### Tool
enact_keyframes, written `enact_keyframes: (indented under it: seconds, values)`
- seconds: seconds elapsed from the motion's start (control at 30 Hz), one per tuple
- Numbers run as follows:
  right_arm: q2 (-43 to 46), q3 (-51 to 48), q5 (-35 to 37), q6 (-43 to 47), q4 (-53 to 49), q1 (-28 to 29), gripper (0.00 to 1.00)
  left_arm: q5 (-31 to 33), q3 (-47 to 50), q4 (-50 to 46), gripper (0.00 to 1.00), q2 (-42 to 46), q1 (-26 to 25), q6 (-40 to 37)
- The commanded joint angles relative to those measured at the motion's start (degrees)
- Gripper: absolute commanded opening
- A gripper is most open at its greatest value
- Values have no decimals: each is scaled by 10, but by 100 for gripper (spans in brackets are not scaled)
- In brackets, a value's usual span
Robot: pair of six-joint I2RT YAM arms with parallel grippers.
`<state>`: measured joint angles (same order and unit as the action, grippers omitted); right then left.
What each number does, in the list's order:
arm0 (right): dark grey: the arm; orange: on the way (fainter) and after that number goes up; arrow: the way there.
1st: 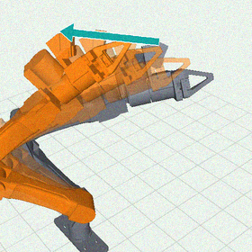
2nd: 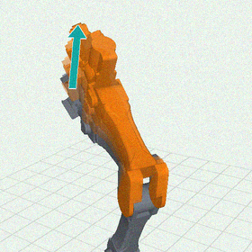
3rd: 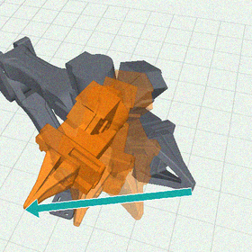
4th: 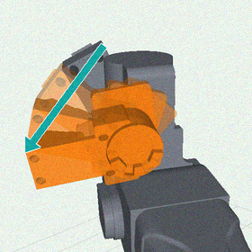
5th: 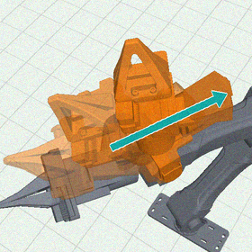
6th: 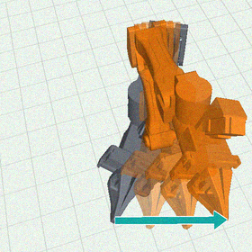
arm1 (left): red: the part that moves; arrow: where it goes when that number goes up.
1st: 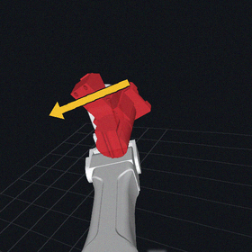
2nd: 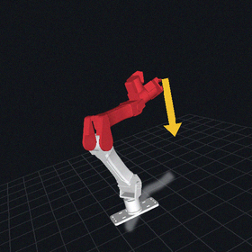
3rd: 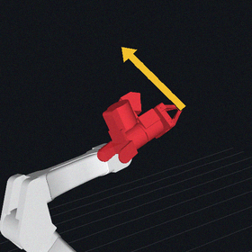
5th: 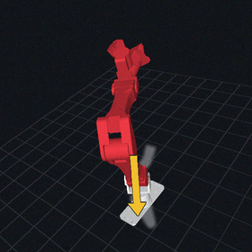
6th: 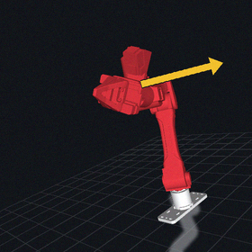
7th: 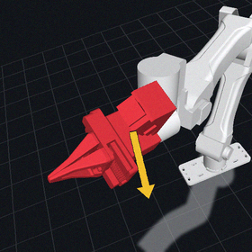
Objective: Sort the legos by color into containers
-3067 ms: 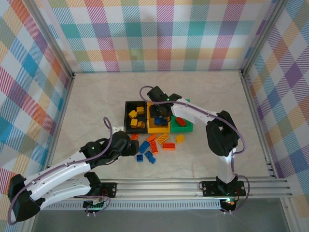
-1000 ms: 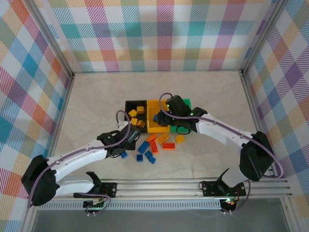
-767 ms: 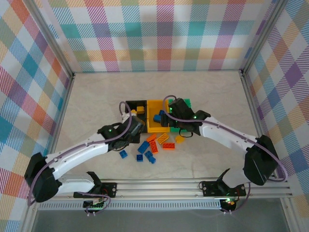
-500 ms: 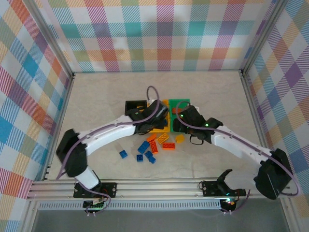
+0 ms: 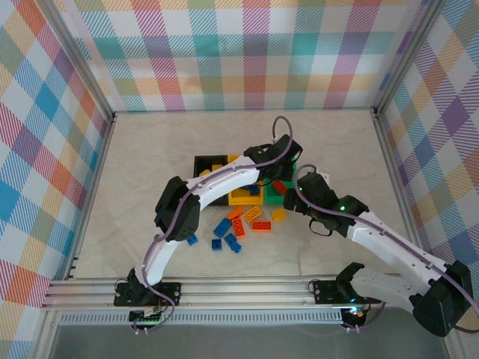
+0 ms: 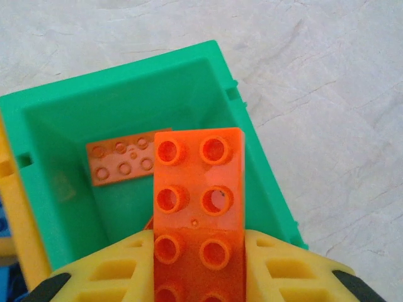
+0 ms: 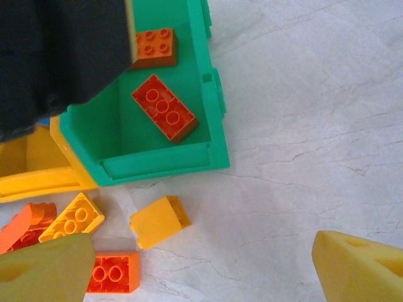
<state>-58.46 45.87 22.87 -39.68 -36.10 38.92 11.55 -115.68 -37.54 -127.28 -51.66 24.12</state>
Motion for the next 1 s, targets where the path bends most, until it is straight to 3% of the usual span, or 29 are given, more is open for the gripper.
enact_keyframes:
  seconds: [0.0,0.33,0.5,0.7,0.97]
  values:
    - [15,-12,-17,0,-4,-3,90,-1,-40,-48,28,-21,1,-13]
    - [11,-34,-93,14,37,-3,91,-5,-32,-37,77,34,6,-8]
    - [-42,-33,-143,21,77,-2,91,-9,91,21,100,160,6,2]
    - [-126,-29,-162,30,125,4,91,-9,352,96,100,375,1,44]
    - [-223,-1,-126,41,130,4,90,59,586,39,100,614,-7,102]
